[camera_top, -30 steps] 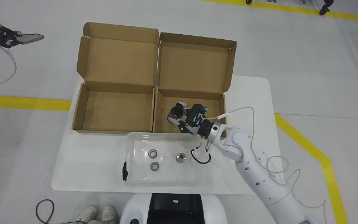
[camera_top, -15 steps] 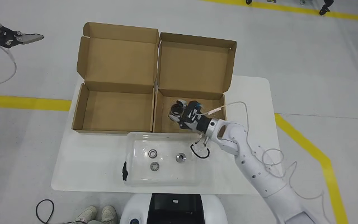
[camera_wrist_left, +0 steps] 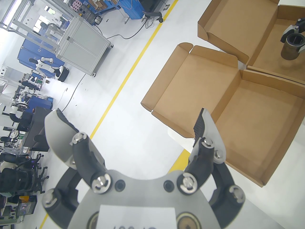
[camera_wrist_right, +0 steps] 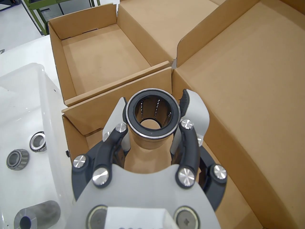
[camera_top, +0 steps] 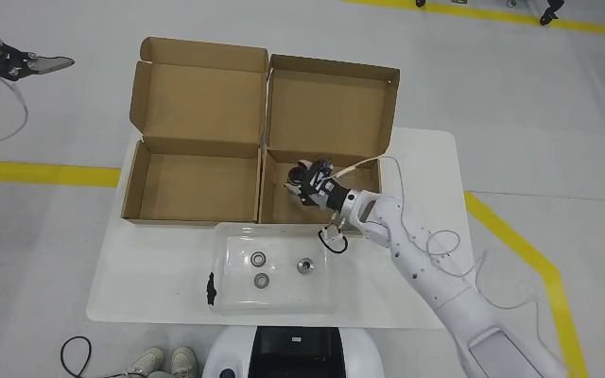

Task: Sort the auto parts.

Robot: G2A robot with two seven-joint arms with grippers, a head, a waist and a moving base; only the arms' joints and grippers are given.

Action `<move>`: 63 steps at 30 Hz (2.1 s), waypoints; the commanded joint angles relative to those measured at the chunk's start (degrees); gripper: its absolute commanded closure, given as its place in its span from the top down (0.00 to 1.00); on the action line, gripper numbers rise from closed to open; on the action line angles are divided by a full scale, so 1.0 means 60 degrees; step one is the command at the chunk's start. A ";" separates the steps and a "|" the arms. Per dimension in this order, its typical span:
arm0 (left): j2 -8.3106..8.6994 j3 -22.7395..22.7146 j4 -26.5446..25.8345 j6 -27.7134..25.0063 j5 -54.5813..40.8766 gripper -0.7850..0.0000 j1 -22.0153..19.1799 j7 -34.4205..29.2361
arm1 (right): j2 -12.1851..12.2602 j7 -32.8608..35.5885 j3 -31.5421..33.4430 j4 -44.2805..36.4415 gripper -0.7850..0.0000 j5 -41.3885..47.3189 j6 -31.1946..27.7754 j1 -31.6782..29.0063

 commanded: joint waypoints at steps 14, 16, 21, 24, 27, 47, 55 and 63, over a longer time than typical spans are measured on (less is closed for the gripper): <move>0.0000 0.0000 0.0000 0.0000 0.0000 1.00 0.0000 0.0000 | -0.0438 0.0348 -0.0471 0.1450 0.00 0.0388 -0.0088 0.0640; 0.0000 0.0000 0.0000 0.0000 0.0000 1.00 0.0000 0.0000 | -0.0456 0.0365 -0.0476 0.1540 0.07 0.0391 -0.0155 0.0652; 0.0000 0.0000 0.0000 0.0000 0.0000 1.00 0.0000 0.0000 | -0.0469 0.0385 -0.0435 0.1620 0.44 0.0337 -0.0199 0.0624; 0.0000 0.0000 0.0000 0.0000 0.0000 1.00 0.0000 0.0000 | -0.0458 0.0361 -0.0359 0.1602 0.72 0.0378 -0.0253 0.0558; 0.0000 0.0000 0.0000 0.0000 0.0000 1.00 0.0000 0.0000 | -0.0431 0.0361 -0.0261 0.1463 0.75 0.0372 -0.0274 0.0489; 0.0000 0.0000 0.0000 0.0000 0.0000 1.00 0.0000 0.0000 | 0.0383 0.2764 0.1234 -0.4807 0.83 0.0244 -0.1061 -0.2090; 0.0000 0.0000 0.0000 0.0000 0.0000 1.00 0.0000 0.0000 | 0.0700 0.3523 0.1726 -0.6270 0.86 0.0085 -0.1596 -0.3359; 0.0000 0.0000 0.0000 0.0000 0.0000 1.00 0.0000 0.0000 | 0.1005 0.4194 0.2309 -0.7136 0.79 -0.0147 -0.1845 -0.4547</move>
